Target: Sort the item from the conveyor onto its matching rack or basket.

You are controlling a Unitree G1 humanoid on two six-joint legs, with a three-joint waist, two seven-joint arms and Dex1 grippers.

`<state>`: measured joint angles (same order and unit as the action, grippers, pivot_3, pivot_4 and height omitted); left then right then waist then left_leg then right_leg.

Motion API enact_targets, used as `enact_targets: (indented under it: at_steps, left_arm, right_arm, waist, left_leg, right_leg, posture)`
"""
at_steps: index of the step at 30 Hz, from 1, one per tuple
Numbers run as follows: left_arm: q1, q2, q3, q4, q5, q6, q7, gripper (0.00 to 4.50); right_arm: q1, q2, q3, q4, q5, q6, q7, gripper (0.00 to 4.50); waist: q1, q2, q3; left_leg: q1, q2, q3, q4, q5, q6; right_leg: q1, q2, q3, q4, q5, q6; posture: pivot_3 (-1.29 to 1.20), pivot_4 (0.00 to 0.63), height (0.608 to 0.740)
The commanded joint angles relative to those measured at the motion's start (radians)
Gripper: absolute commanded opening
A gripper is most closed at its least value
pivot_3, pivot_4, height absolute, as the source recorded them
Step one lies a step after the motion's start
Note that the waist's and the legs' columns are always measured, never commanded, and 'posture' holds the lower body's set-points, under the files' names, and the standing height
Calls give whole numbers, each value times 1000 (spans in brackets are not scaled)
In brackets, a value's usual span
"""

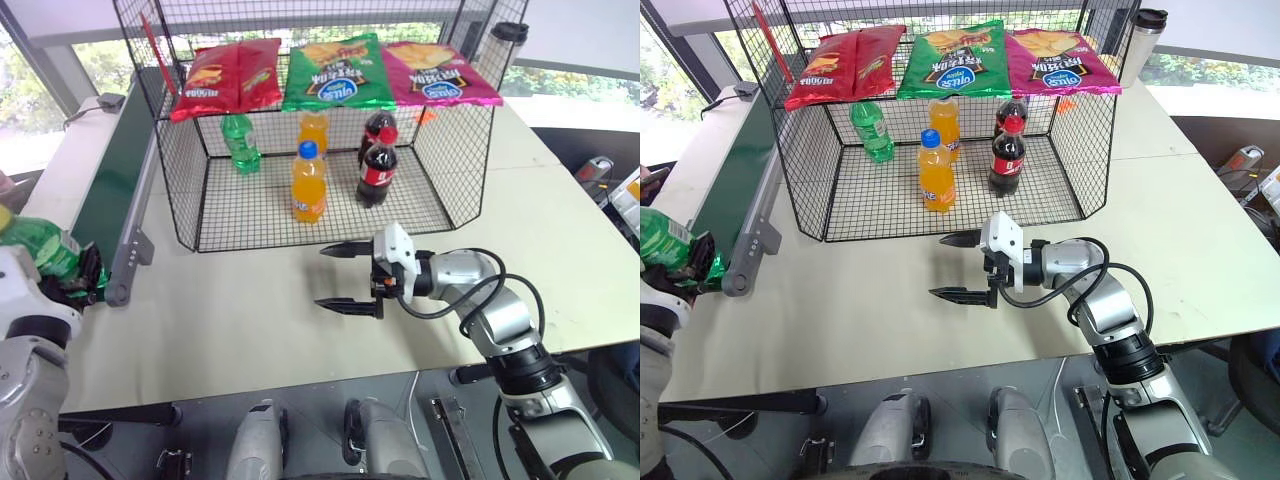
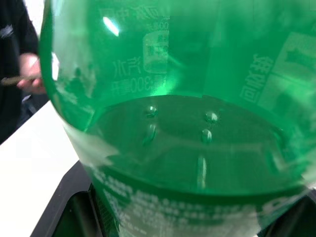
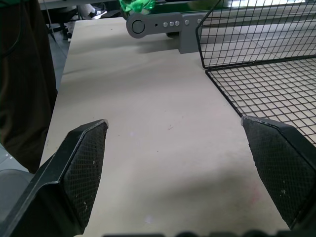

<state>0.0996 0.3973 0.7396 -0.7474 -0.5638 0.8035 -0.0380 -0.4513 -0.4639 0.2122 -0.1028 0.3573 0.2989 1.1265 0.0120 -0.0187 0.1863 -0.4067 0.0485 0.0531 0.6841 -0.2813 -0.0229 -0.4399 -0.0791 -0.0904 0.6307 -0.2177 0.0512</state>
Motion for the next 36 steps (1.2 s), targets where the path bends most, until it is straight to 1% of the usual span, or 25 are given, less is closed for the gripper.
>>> enact_targets:
  at_steps: [1, 5, 8, 10, 11, 14, 16, 19, 22, 24, 28, 31, 36]
  left_arm:
    - [-34, 54, 66, -83, -34, -16, 8, 2741]
    - [-73, 107, 54, -96, -96, 27, 8, 2741]
    - [-85, 147, -1, -123, -162, 67, -22, 2741]
    - [-98, 167, -53, -128, -211, 89, -47, 2741]
    - [-106, 183, -97, -119, -211, 92, -67, 2741]
    - [-135, 210, -203, -83, -184, 85, -89, 2741]
    - [-171, 207, -290, -46, -155, 66, -104, 2741]
    - [-228, 187, -399, 23, -100, 26, -122, 2741]
    - [-326, 157, -551, 170, 23, -48, -127, 2741]
    - [-382, 123, -611, 262, 76, -93, -134, 2741]
    - [-457, 63, -657, 397, 150, -163, -136, 2741]
    - [-560, 5, -697, 549, 210, -198, -123, 2741]
    - [-687, -47, -710, 749, 311, -270, -88, 2741]
  right_arm:
    - [-4, -5, -22, -8, 16, -14, 5, 4500]
    - [-5, -4, -22, -2, 15, -19, 5, 4500]
    - [-8, -4, -23, 8, 12, -26, 6, 4500]
    - [-13, -4, -24, 19, 3, -33, -1, 4500]
    - [-18, 0, -29, 24, 6, -30, -8, 4500]
    - [-34, 17, -42, 41, 6, -29, -42, 4500]
    - [-47, 28, -41, 66, -26, -49, -83, 4500]
    - [-59, 42, -40, 92, -53, -66, -127, 4500]
    - [-70, 50, -35, 108, -83, -73, -165, 4500]
    - [-78, 56, -34, 123, -103, -86, -184, 4500]
    - [-87, 67, -38, 132, -122, -91, -211, 4500]
    - [-87, 70, -36, 121, -121, -79, -221, 4500]
    - [-80, 67, -35, 100, -117, -60, -222, 4500]
  waist:
    - [0, 0, 0]
    - [1, 0, 0]
    - [0, 0, 0]
    - [2, 0, 0]
    - [2, 0, 0]
    - [0, 0, 0]
    - [0, 0, 0]
    - [-1, 0, 0]
    - [2, 0, 0]
    - [2, 0, 0]
    - [0, 0, 0]
    - [1, 0, 0]
    - [0, 0, 0]
  left_leg:
    - [0, 0, 0, 0, 0, 0]
    - [0, 0, 0, 0, 0, 0]
    - [0, 0, 0, 0, 0, 0]
    - [0, 0, 0, 0, 0, 0]
    - [0, 0, 0, 0, 0, 0]
    - [0, 0, 0, 0, 0, 0]
    - [0, 0, 0, 0, 0, 0]
    - [0, 0, 0, 0, 0, 0]
    - [0, 0, 0, -1, 0, 0]
    - [0, 0, 0, 0, 0, -1]
    - [-1, 0, 1, -1, 0, 0]
    - [-1, 0, 1, -1, 0, 0]
    - [-1, 0, 1, -1, 0, 0]
  right_leg:
    - [0, 0, 0, 0, 0, 0]
    - [0, 1, 0, 0, 0, 0]
    - [0, 1, 0, 0, 0, 0]
    - [0, 0, 0, 0, 0, 0]
    - [0, 0, 0, 0, 0, 0]
    - [0, 0, 0, 0, 0, 0]
    - [0, 1, 0, 1, 0, 0]
    - [0, 2, 0, 1, 1, 2]
    - [-1, 2, 0, 1, 2, 2]
    - [0, 2, 0, 1, 2, 2]
    - [-1, 2, 0, 0, 2, 3]
    - [-1, 2, 0, 0, 2, 3]
    - [-1, 1, 0, 0, 2, 3]
  posture:
    - [0, 150, 740]
    - [0, 150, 740]
    - [0, 150, 740]
    - [0, 150, 740]
    - [0, 150, 740]
    - [0, 150, 740]
    - [0, 150, 740]
    - [0, 150, 740]
    - [0, 150, 740]
    - [0, 150, 740]
    - [0, 150, 740]
    - [0, 150, 740]
    - [0, 150, 740]
